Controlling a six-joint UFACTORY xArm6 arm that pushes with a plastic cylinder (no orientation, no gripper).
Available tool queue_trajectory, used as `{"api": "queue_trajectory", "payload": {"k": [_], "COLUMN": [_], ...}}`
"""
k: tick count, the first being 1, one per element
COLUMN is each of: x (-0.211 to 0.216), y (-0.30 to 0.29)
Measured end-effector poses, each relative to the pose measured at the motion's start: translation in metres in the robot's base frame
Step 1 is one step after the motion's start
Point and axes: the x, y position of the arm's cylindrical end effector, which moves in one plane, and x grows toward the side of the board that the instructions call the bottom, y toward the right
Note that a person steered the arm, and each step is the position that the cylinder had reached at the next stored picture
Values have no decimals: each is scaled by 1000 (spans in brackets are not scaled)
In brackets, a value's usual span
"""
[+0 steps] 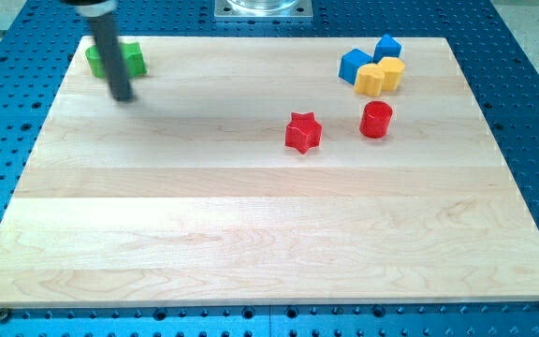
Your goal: Move your arm diagonally left to the red star
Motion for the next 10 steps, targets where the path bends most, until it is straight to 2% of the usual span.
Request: {"api": "queue_trajectory", "payload": {"k": [1, 3, 4, 5, 6, 7, 9, 10], "x": [-1, -47, -49, -42, 3, 21, 21, 20], "y": [-44, -62, -16, -17, 9, 79, 118, 168]}}
